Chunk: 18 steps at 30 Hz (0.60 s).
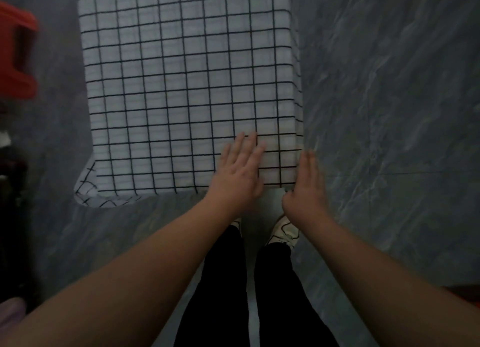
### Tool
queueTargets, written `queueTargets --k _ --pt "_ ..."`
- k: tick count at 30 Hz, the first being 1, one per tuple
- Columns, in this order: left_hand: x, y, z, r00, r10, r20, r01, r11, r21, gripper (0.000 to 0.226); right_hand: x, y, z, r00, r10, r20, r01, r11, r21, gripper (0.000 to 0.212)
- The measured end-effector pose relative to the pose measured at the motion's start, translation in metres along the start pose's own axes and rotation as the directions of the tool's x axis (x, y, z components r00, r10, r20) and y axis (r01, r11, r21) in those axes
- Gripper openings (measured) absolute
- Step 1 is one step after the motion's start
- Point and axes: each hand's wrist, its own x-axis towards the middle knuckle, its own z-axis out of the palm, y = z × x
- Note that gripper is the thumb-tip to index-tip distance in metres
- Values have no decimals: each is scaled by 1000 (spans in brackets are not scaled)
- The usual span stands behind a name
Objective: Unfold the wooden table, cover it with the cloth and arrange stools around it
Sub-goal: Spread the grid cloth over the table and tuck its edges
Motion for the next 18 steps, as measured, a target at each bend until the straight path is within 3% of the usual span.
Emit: queueTargets --k 2,5,8,13,18 --pt "-30 -26 5 989 -144 -19 143 990 -9 82 -11 -20 -4 987 -157 -44 152 983 -102 96" --pt "-72 -67 9 937 -347 28 346 938 35 91 -18 -43 9 939 -340 60 343 902 -261 86" --pt "-103 -104 9 873 -487 4 487 873 14 95 -23 -72 28 884 -432 179 467 820 -331 78" --pt "-128 -160 18 814 -580 5 578 810 -104 94 -25 -118 69 834 -509 212 551 762 -340 71" --pt "-144 -198 13 855 -518 -6 504 835 -224 74 -30 -160 99 875 -428 228 485 770 -415 63"
